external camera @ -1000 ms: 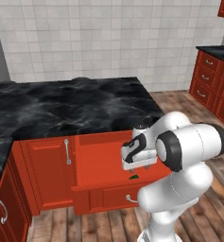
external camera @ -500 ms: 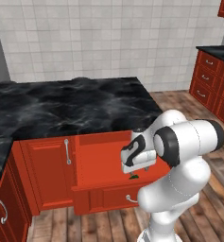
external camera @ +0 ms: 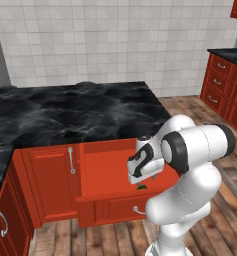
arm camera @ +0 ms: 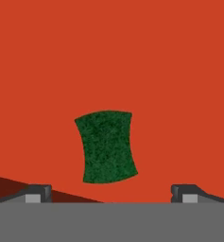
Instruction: Restock the sink supplies by placing the sponge and soap dispenser on the counter and next to the sink. Make sure the soap dispenser is upright.
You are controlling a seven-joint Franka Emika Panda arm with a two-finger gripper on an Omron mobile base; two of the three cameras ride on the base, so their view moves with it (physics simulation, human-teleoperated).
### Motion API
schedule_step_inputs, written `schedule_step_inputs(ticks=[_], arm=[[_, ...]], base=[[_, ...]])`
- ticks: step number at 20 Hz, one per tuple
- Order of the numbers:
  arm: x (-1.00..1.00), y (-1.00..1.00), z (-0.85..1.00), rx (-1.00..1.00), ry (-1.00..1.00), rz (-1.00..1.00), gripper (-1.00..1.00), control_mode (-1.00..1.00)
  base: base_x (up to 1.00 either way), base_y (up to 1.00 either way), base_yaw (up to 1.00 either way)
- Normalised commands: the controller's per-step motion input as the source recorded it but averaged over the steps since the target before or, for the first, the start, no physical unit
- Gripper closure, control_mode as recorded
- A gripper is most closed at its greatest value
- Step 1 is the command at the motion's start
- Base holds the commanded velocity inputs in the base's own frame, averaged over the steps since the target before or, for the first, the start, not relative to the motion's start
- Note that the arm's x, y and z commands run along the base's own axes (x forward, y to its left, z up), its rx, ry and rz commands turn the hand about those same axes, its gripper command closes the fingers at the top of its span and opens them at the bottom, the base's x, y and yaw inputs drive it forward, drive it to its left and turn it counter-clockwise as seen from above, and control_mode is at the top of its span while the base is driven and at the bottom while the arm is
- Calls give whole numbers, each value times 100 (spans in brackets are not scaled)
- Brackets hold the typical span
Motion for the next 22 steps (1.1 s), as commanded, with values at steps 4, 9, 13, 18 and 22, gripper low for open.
schedule_step_inputs(ticks=[4,9,13,18,22], arm=[[28,0,-14,0,5,6,-100,-100],[18,0,-25,0,3,6,-100,-100],[2,0,-5,0,0,2,-100,-100],[0,2,-4,0,0,0,-100,-100],[0,17,-4,0,0,0,-100,-100]], base=[[0,0,0],[0,0,0],[0,0,0],[0,0,0],[0,0,0]])
